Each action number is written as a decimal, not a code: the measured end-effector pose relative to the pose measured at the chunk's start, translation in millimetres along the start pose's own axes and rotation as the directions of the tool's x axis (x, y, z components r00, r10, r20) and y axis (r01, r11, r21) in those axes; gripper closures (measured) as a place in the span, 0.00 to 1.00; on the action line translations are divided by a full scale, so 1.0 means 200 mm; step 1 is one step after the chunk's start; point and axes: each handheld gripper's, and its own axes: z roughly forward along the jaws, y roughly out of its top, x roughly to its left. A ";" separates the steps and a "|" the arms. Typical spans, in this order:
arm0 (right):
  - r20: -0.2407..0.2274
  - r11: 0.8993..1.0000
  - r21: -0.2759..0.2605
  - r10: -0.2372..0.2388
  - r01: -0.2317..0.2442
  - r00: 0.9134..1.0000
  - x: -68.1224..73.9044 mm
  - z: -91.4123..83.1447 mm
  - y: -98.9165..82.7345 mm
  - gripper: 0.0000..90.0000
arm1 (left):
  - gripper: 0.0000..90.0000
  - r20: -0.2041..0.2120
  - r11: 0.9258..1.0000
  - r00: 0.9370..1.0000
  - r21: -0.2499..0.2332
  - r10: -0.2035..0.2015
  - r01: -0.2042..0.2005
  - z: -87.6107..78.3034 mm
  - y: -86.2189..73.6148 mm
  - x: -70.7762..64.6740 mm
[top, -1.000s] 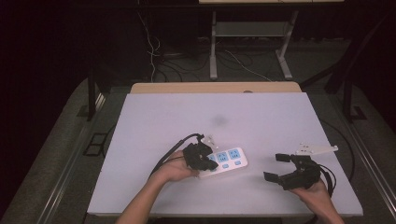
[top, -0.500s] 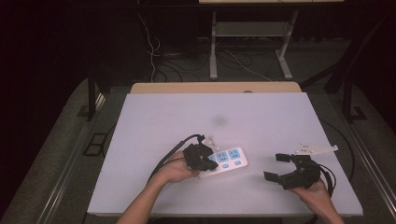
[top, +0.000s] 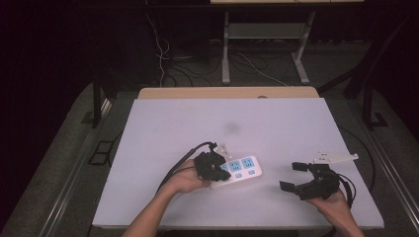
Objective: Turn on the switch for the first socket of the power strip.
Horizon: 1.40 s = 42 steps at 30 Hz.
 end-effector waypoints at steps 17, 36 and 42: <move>0.003 1.000 -0.001 -0.001 0.001 1.000 0.01 0.00 0.00 0.00 | 0.99 -0.054 0.998 0.998 -0.059 0.008 -0.012 -0.10 0.03 -0.01; -0.005 1.000 -0.009 -0.006 0.006 1.000 0.01 -0.01 0.01 0.00 | 0.99 -0.099 0.990 0.993 -0.133 -0.062 0.049 -0.25 -0.01 0.02; -0.010 1.000 -0.009 -0.007 0.007 1.000 0.01 -0.01 0.01 0.00 | 0.98 -0.116 0.984 0.989 -0.160 -0.091 0.072 -0.30 -0.03 0.03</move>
